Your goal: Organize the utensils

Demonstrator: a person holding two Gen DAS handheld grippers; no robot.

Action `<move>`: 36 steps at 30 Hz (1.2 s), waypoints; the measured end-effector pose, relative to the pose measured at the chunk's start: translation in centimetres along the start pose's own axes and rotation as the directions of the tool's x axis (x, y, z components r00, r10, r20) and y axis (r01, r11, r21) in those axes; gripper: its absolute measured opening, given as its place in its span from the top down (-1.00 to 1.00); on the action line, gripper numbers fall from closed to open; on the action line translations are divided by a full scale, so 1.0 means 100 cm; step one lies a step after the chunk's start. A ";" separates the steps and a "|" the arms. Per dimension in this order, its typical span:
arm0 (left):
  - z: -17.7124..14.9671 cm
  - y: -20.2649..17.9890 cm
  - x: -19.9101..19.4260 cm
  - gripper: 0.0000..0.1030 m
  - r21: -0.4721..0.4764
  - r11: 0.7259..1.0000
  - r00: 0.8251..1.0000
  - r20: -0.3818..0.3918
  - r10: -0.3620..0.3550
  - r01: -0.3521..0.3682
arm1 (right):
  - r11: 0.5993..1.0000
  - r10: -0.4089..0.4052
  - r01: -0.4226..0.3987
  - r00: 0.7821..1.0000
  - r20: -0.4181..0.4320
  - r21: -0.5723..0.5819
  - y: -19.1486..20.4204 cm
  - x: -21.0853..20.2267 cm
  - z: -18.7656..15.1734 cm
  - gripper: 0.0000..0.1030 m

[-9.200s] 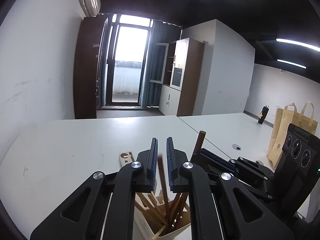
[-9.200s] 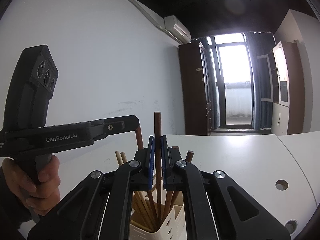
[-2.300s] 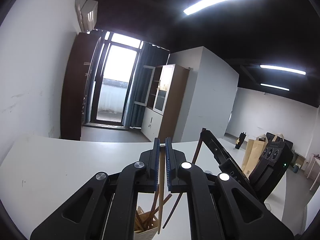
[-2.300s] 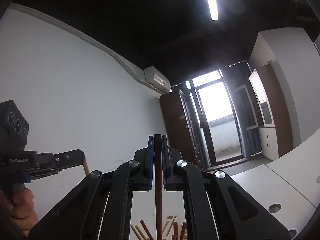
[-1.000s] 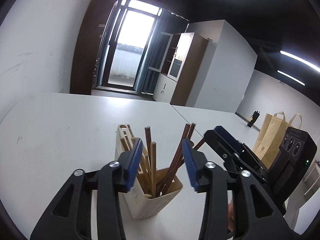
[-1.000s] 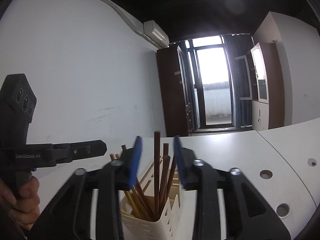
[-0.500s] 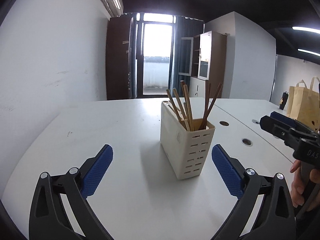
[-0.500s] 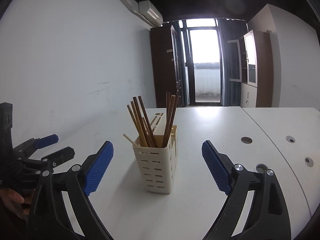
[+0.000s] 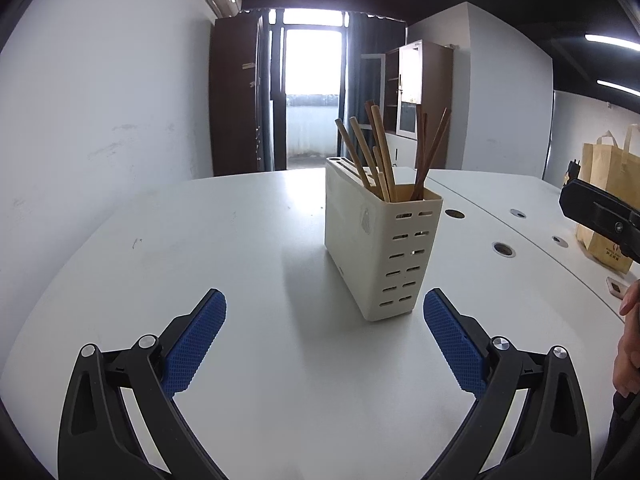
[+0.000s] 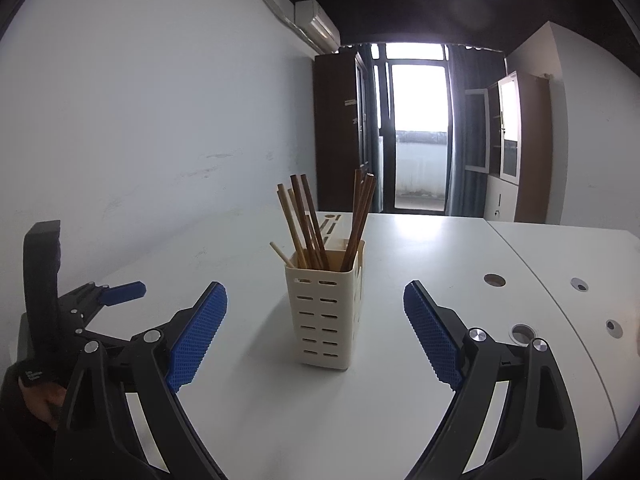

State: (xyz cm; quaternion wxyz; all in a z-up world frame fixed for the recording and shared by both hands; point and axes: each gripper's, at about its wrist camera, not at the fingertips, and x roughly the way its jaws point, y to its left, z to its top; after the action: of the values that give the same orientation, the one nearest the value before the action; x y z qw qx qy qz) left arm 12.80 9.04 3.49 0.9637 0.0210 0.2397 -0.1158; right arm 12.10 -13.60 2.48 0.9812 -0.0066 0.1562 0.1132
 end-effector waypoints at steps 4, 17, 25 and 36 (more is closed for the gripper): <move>-0.001 0.000 -0.005 -0.89 -0.006 1.000 1.000 0.000 -0.002 0.002 | 1.000 -0.004 0.004 1.000 0.002 0.013 -0.005 -0.001 -0.003 -0.76; -0.001 -0.001 -0.010 -0.89 -0.007 1.000 1.000 0.008 0.012 -0.012 | 1.000 0.002 -0.001 1.000 -0.019 0.026 -0.004 0.008 -0.009 -0.76; -0.002 -0.001 -0.012 -0.89 -0.006 1.000 1.000 0.006 0.013 -0.013 | 0.999 0.006 -0.005 1.000 -0.021 0.034 -0.004 0.010 -0.010 -0.76; -0.003 -0.002 -0.012 -0.89 -0.006 1.000 1.000 0.007 0.021 -0.021 | 0.999 0.005 -0.004 0.999 -0.036 0.046 -0.005 0.016 -0.013 -0.76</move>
State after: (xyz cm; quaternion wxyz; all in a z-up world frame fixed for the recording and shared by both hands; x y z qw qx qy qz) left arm 11.57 9.13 3.79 0.9658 0.0204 0.2364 -0.1048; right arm 13.27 -13.81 0.75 0.9779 0.0142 0.1762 0.1116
